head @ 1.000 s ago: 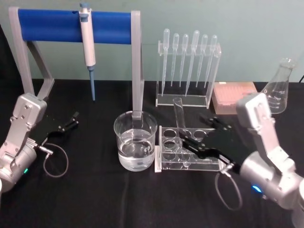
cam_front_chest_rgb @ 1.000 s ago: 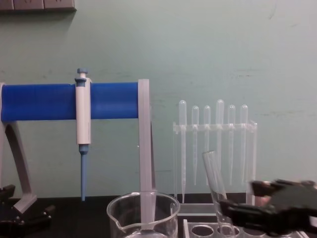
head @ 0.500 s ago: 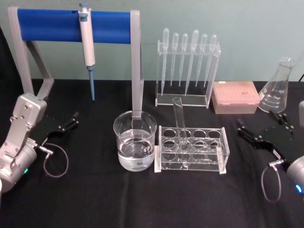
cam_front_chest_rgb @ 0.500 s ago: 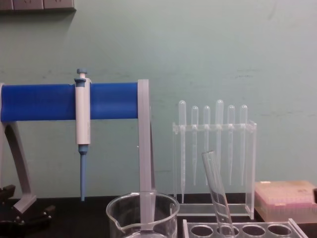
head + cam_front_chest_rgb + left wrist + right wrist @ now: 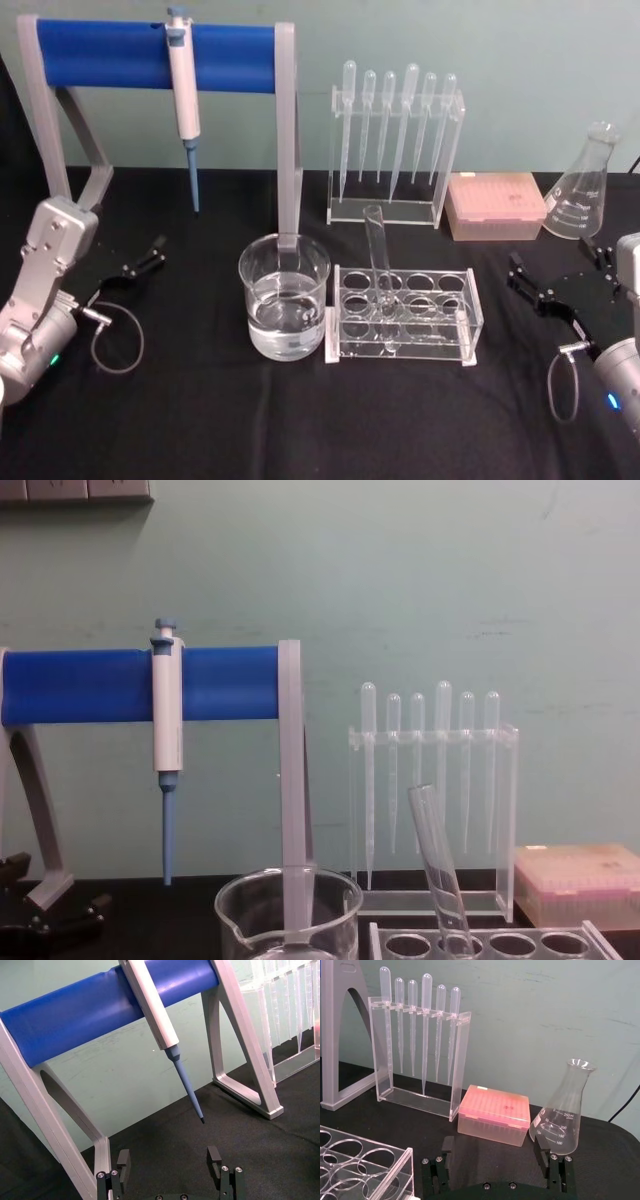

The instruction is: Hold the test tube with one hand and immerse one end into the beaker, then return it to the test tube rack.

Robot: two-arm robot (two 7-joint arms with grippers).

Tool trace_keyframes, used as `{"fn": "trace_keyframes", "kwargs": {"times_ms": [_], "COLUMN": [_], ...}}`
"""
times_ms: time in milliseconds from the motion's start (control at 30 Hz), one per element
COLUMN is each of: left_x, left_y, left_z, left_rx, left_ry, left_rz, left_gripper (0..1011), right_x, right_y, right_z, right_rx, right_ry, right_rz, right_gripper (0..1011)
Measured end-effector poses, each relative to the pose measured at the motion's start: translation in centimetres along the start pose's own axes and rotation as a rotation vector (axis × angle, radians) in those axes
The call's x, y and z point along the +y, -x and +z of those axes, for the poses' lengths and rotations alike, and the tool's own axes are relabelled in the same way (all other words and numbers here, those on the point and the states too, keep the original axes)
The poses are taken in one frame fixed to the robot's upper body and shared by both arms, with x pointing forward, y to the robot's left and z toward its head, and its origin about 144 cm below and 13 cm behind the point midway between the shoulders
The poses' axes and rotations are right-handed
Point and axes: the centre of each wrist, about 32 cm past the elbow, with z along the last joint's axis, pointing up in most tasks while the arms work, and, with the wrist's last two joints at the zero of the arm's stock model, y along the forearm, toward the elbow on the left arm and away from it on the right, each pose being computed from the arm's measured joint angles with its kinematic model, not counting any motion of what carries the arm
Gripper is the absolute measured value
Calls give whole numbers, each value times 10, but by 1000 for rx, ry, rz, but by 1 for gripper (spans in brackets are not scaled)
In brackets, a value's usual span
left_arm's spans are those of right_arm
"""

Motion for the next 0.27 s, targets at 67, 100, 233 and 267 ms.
{"fn": "trace_keyframes", "kwargs": {"times_ms": [67, 100, 233, 267], "left_x": [0, 0, 0, 0], "left_y": [0, 0, 0, 0], "left_z": [0, 0, 0, 0], "left_rx": [0, 0, 0, 0], "left_ry": [0, 0, 0, 0], "left_rz": [0, 0, 0, 0], "left_gripper": [1000, 1000, 1000, 1000], "right_x": [0, 0, 0, 0], "right_y": [0, 0, 0, 0], "right_z": [0, 1, 1, 2], "right_rx": [0, 1, 2, 3], "right_ry": [1, 1, 1, 1], "right_rz": [1, 2, 5, 6], "right_gripper": [1002, 1002, 1003, 1002]}}
